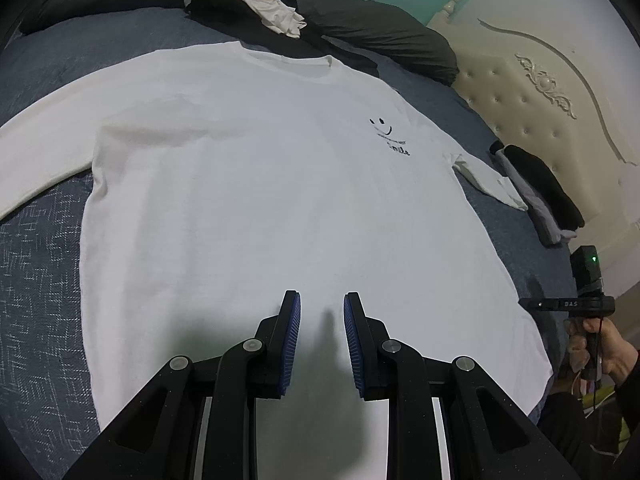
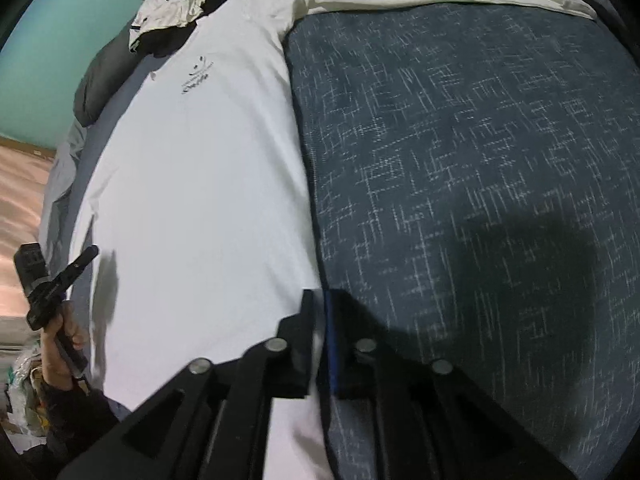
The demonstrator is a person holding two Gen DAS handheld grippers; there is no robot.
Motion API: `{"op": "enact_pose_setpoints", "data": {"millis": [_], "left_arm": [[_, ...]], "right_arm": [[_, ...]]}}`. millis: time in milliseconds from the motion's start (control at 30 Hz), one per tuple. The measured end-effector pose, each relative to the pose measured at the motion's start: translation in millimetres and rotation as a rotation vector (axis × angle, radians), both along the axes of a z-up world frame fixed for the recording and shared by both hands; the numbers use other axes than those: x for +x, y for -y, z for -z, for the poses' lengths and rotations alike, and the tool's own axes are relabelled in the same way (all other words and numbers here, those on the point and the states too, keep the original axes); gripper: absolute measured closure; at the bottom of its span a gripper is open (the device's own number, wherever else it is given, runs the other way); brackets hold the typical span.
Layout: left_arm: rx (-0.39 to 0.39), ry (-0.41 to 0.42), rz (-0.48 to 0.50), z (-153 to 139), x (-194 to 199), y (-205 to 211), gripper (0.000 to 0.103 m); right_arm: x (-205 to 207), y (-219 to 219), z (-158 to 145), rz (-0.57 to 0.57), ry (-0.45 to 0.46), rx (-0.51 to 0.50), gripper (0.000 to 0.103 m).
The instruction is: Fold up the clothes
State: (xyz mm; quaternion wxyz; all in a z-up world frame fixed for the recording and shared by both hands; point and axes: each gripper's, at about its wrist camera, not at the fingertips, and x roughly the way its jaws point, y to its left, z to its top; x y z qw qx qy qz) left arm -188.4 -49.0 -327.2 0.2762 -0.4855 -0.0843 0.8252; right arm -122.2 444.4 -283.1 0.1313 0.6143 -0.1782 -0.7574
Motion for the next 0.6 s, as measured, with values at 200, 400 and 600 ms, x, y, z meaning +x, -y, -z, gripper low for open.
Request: {"op": "enact_pose_setpoints", "data": {"millis": [200,400,600], "left_arm": [[0.002,-0.004,0.006,-4.1,4.5,0.7,0.079],[0.0,-0.015,0.013,-10.6,12.4,-2.0,0.079],[-0.017,-0.028,0.02,-16.5,18.1,-4.2,0.079]], "right_arm": [[29.2,-5.3,-6.4,-0.02,0.02,-0.021,0.072],[51.9,2.1,-9.6,-0.01,-0.007,-0.008,0.102],[69.7,14.0,-28.7,-0.077,-0.064,0.206,0.103]]}}
